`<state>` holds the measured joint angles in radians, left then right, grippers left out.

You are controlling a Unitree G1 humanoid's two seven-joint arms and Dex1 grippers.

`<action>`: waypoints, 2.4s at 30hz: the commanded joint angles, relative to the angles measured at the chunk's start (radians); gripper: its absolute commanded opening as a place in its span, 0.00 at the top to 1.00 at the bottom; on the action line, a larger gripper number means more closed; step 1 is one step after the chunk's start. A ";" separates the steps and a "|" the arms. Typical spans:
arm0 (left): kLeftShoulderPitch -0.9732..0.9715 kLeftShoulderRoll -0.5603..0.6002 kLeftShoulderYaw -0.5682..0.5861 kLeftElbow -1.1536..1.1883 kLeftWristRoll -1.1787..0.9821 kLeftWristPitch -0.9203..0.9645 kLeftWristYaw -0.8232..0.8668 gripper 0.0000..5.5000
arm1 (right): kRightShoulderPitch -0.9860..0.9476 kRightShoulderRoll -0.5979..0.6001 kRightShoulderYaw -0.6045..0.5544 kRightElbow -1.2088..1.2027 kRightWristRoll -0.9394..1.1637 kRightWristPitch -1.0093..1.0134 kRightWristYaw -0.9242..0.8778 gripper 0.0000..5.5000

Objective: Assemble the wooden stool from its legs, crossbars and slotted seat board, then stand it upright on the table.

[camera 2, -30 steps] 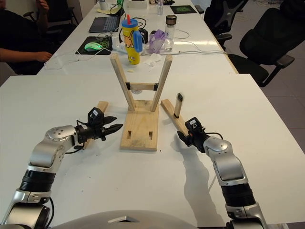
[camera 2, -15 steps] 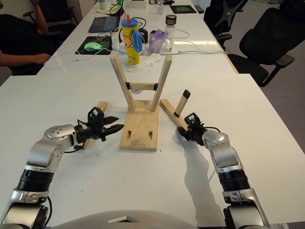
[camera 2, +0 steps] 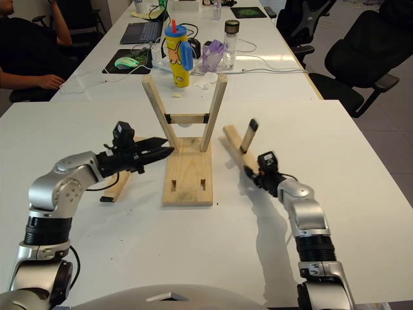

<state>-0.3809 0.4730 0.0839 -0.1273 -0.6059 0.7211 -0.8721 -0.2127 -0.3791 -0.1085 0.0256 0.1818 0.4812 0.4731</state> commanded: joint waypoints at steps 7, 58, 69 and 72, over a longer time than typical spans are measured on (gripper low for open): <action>-0.125 -0.020 0.169 0.012 -0.310 0.188 0.053 0.37 | -0.141 -0.025 -0.178 -0.260 0.403 0.130 0.126 0.62; -0.143 0.318 0.281 0.181 -0.468 0.356 -0.142 0.63 | 0.069 -0.267 0.233 -0.381 0.469 0.218 0.451 0.40; -0.157 0.373 0.270 0.208 -0.398 0.284 -0.234 0.63 | 0.021 -0.244 0.579 -0.097 -0.272 -0.484 0.327 0.40; -0.123 0.369 0.264 0.178 -0.387 0.271 -0.246 0.63 | -0.011 -0.229 0.560 -0.025 -0.324 -0.535 0.290 0.40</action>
<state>-0.5218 0.8328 0.3540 0.0737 -1.0073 1.0062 -1.1045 -0.1925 -0.6156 0.4665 -0.0407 -0.1045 -0.0249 0.7889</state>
